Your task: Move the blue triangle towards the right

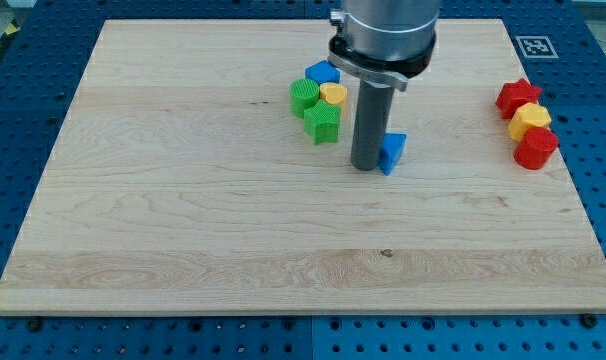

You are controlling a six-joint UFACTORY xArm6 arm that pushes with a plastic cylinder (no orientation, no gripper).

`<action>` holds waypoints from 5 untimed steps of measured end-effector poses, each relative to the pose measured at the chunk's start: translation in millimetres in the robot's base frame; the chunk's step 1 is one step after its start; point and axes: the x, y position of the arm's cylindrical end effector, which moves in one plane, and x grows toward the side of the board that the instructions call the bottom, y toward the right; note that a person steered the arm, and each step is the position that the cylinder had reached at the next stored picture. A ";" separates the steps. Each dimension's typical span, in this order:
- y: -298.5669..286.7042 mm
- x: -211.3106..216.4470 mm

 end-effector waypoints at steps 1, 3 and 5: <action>0.7 -4.7; 14.3 -33.6; 32.8 -33.6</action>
